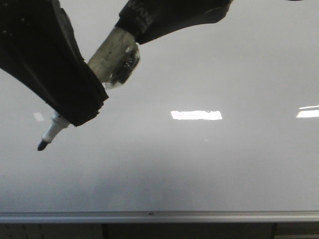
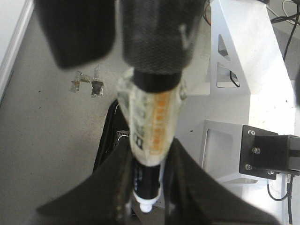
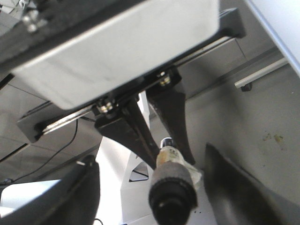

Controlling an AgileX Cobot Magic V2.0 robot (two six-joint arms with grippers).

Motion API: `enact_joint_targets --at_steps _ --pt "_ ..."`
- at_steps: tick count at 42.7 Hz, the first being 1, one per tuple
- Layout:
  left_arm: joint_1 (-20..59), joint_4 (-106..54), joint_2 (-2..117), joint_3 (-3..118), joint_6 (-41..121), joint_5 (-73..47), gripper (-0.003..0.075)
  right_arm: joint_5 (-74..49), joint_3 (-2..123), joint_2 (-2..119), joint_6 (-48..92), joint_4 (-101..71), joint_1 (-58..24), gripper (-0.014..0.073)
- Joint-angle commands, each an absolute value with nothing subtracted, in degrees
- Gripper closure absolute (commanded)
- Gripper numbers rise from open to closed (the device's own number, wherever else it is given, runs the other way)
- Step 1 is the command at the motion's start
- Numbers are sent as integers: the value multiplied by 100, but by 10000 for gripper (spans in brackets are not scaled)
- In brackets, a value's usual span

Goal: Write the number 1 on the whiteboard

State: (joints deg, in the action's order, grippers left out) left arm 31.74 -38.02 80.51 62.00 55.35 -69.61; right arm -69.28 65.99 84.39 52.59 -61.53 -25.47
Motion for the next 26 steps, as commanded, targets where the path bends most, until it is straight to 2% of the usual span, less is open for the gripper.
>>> enact_joint_targets --at_steps 1,9,14,21,24,26 --pt "3212 -4151 7857 6387 5547 -7260 740 -7532 6796 8341 5312 -6571 -2612 202" --pt "3212 -4151 7857 6387 5547 -7260 741 -7417 6796 8346 5312 -6571 -2612 522" --pt "3212 -4151 7857 6387 5547 -7260 741 -7389 6798 8346 5312 -6571 -2612 653" --pt "3212 -4151 7857 6387 5536 -7059 725 -7339 6802 8346 5312 -6565 -2612 657" --pt "3212 -4151 7857 6387 5536 -7059 665 -7327 6802 8346 5312 -6565 -2612 659" --pt "3212 -4151 7857 6387 5536 -7059 588 -7327 6802 8346 5312 -6565 -2612 659"
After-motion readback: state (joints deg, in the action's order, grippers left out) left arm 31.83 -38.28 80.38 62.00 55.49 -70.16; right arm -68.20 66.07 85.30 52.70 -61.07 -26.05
